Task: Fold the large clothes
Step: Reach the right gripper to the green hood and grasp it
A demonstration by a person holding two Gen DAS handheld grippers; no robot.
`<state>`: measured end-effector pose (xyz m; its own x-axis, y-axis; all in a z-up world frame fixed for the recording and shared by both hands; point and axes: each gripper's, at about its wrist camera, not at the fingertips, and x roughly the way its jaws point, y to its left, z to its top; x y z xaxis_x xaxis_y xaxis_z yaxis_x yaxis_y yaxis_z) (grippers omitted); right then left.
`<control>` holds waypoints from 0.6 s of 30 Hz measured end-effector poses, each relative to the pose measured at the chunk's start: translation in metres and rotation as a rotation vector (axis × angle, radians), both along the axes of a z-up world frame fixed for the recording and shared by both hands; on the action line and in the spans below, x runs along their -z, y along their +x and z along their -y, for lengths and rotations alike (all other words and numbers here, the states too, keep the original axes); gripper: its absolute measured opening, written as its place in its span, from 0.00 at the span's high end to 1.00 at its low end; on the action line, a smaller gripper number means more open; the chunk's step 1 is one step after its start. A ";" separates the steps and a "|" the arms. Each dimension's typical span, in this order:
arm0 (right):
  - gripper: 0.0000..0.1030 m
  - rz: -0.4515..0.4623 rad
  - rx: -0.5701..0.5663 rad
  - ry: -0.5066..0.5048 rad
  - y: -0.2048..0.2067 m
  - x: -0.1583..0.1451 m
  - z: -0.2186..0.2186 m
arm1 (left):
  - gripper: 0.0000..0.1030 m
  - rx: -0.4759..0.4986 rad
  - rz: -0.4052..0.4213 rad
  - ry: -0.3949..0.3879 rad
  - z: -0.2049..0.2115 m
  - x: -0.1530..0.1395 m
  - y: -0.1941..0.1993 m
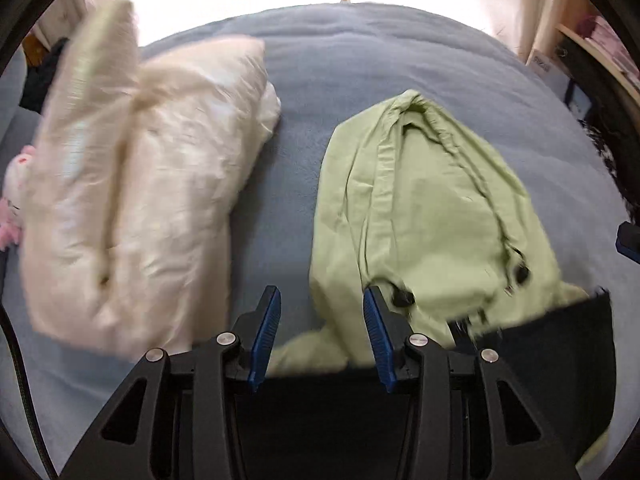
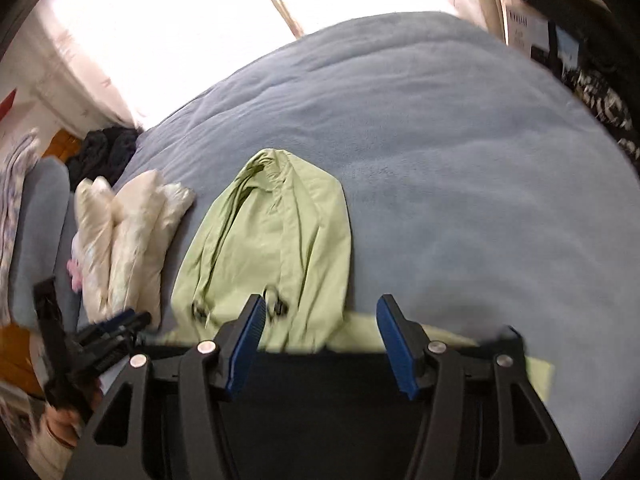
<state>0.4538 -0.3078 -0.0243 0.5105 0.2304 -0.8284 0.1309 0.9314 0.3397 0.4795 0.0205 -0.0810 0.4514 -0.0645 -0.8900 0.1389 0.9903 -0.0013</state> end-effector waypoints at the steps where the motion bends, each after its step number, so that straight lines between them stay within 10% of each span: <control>1: 0.44 -0.009 0.006 0.021 0.012 0.009 0.001 | 0.60 -0.005 -0.008 0.007 0.003 0.009 0.006; 18: 0.43 -0.086 0.049 0.015 0.123 0.113 -0.007 | 0.60 -0.027 -0.026 -0.038 0.014 0.069 0.079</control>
